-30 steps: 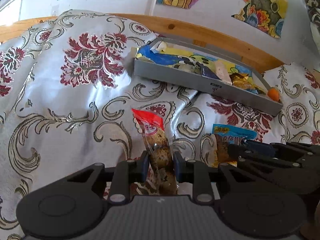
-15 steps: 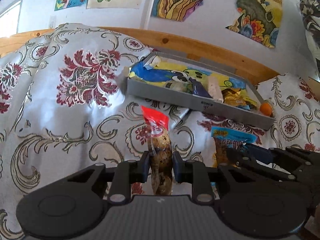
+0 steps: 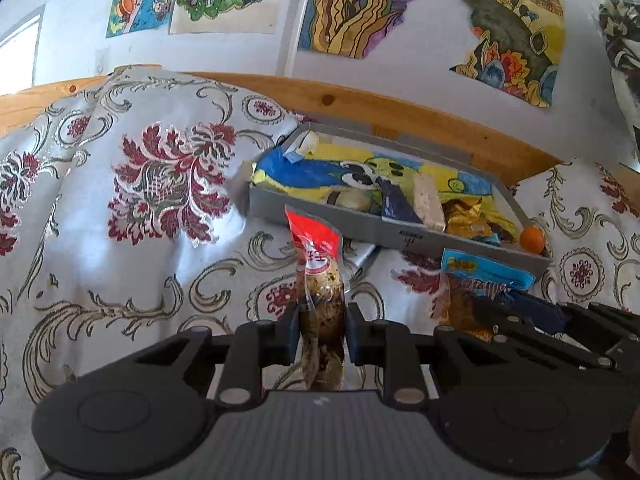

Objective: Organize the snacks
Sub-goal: 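Lift the quail egg bag and blue packet and carry them toward the tray, then lower both held snacks into the grey tray and open both grippers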

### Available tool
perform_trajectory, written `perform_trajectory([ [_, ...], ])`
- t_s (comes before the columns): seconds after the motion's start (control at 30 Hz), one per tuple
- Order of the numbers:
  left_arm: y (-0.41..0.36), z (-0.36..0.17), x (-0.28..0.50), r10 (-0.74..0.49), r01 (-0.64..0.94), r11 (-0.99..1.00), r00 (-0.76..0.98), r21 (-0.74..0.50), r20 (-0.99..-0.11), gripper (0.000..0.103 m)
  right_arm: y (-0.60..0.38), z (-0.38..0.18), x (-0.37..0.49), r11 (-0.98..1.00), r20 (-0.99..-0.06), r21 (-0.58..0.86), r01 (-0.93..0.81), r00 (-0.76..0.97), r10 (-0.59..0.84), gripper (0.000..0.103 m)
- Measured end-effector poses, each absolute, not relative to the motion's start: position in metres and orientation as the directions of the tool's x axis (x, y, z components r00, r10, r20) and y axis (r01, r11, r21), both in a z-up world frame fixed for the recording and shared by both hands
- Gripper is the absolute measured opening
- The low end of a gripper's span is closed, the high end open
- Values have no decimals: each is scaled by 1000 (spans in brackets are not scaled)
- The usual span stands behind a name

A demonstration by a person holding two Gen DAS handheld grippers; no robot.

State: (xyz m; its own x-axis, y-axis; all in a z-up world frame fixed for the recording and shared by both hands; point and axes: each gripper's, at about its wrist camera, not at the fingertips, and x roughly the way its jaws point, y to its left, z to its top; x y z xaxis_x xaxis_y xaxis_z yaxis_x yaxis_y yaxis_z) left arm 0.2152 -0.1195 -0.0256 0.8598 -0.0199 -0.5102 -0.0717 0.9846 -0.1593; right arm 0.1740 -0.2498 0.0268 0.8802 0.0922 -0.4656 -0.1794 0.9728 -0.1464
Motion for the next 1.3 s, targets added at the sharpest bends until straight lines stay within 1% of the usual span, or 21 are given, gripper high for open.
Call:
perform_trajectory([
  [0.17,-121,-13,223,-24,-63,985,874,-162,-486,25,-252,33,176,974,-421,-159,-163,903,82,25],
  [0.37,-123,12,249,-31,-50,984,898,-170,-440,25,-263,54,190,979,-296,-154,-136,951,86,26],
  [0.53,-130,37,286,-49,-22,985,913,-170,-405,25,-278,69,219,988,-195,-99,-122,976,101,26],
  [0.63,-140,48,310,-61,-2,988,916,-156,-397,25,-289,74,239,993,-172,-56,-104,981,94,26],
  [0.87,-164,60,362,-111,51,985,917,-163,-384,25,-319,64,282,999,-195,40,-28,980,35,26],
  [1.03,-177,50,390,-132,65,983,898,-170,-419,25,-338,50,300,994,-250,110,21,968,7,26],
  [1.17,-184,35,406,-126,58,985,887,-164,-444,26,-344,42,306,992,-279,121,43,960,-7,26],
  [1.3,-183,22,417,-124,38,981,874,-189,-469,26,-347,39,311,991,-286,117,63,958,-27,27],
])
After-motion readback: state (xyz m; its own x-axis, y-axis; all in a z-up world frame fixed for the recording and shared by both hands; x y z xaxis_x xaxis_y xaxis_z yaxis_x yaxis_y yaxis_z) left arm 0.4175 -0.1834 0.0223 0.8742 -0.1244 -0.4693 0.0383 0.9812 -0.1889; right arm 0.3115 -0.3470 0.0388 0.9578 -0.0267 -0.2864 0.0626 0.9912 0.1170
